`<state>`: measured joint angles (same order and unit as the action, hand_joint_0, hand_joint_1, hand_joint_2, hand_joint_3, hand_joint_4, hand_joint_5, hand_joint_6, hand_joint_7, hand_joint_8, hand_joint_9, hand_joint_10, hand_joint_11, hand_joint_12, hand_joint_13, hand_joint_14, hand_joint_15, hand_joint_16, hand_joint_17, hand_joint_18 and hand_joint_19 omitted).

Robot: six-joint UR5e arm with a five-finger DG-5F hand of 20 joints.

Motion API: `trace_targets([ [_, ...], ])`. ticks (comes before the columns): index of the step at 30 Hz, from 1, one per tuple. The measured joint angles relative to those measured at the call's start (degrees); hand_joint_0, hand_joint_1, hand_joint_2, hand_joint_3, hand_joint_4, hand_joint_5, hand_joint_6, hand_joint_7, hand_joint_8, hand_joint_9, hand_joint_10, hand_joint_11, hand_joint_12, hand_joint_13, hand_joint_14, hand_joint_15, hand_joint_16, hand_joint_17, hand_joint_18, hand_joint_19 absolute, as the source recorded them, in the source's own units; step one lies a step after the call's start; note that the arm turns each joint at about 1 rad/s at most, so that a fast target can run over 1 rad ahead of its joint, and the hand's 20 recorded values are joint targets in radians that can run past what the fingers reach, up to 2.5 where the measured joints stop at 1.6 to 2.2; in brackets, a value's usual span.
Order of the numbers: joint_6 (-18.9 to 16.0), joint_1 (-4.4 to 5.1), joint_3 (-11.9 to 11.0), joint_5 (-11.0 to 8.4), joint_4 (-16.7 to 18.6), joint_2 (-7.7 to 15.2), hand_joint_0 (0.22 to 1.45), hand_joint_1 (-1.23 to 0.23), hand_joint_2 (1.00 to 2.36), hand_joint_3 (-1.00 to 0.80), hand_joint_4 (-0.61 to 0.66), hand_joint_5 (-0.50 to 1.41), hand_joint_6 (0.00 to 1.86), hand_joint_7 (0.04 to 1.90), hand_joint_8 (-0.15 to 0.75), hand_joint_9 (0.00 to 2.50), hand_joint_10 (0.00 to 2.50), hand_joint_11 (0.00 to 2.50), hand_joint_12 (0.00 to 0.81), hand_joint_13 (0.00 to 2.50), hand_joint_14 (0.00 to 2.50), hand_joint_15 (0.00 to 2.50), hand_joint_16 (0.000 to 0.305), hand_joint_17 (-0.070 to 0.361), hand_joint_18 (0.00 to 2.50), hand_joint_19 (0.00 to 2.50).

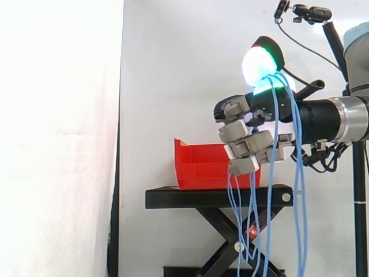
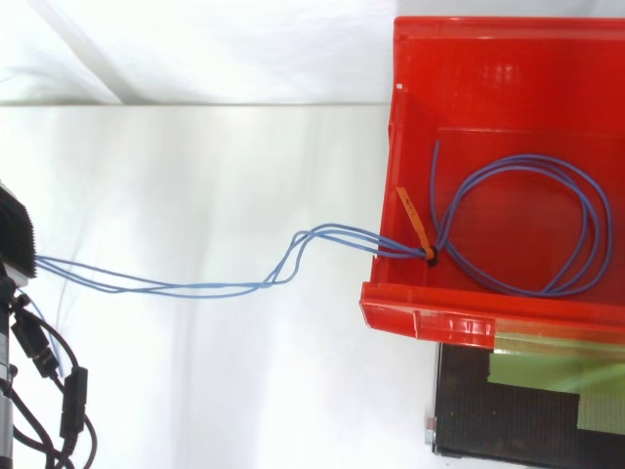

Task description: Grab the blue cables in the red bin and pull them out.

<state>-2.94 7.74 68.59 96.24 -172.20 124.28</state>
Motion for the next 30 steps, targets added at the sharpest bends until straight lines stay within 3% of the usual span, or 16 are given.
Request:
trace_targets([
  [6, 0.0, 0.0, 0.0, 0.0, 0.0, 0.0, 0.79, -0.87, 1.0, -1.0, 0.21, 1.06, 0.41, 0.69, 0.256, 1.29, 0.03, 1.09, 0.284, 1.3, 0.03, 1.41, 0.047, 0.107, 0.96, 0.99],
  [9, 0.0, -0.01, 0.0, 0.0, 0.0, 0.0, 0.8, -0.88, 1.0, -1.0, 0.2, 1.03, 0.45, 0.65, 0.262, 1.16, 0.02, 1.06, 0.274, 1.28, 0.03, 1.43, 0.047, 0.107, 0.93, 1.01],
  [13, 0.0, -0.01, 0.0, 0.0, 0.0, 0.0, 0.79, -0.88, 1.0, -1.0, 0.18, 1.01, 0.35, 0.68, 0.276, 1.01, 0.02, 0.88, 0.27, 1.25, 0.03, 1.37, 0.047, 0.105, 0.91, 1.01],
  [17, 0.0, 0.0, 0.0, 0.0, 0.0, 0.0, 0.78, -0.88, 1.0, -1.0, 0.14, 0.96, 0.39, 0.63, 0.27, 0.69, 0.02, 0.83, 0.287, 1.19, 0.03, 1.3, 0.047, 0.106, 0.89, 1.02],
  [23, 0.0, -0.01, 0.0, 0.0, -0.1, 0.0, 0.76, -0.9, 1.0, -1.0, 0.1, 0.9, 0.49, 0.54, 0.299, 0.58, 0.02, 1.01, 0.316, 1.23, 0.02, 1.3, 0.049, 0.11, 0.89, 1.06],
  [25, 0.0, -0.01, 0.0, 0.0, -0.1, 0.0, 0.76, -0.9, 1.0, -1.0, 0.11, 0.89, 0.5, 0.54, 0.313, 0.62, 0.02, 1.09, 0.317, 1.24, 0.02, 1.31, 0.05, 0.112, 0.89, 1.06],
  [28, 0.0, -0.01, 0.0, -0.01, -0.2, 0.0, 0.76, -0.9, 1.0, -1.0, 0.11, 0.89, 0.51, 0.53, 0.328, 0.74, 0.01, 1.41, 0.332, 1.26, 0.02, 1.36, 0.051, 0.115, 0.91, 1.07],
  [30, 0.0, -0.01, 0.0, -0.03, -0.2, 0.0, 0.76, -0.9, 1.0, -1.0, 0.11, 0.88, 0.52, 0.52, 0.333, 0.75, 0.01, 1.45, 0.337, 1.26, 0.02, 1.36, 0.051, 0.115, 0.91, 1.07],
])
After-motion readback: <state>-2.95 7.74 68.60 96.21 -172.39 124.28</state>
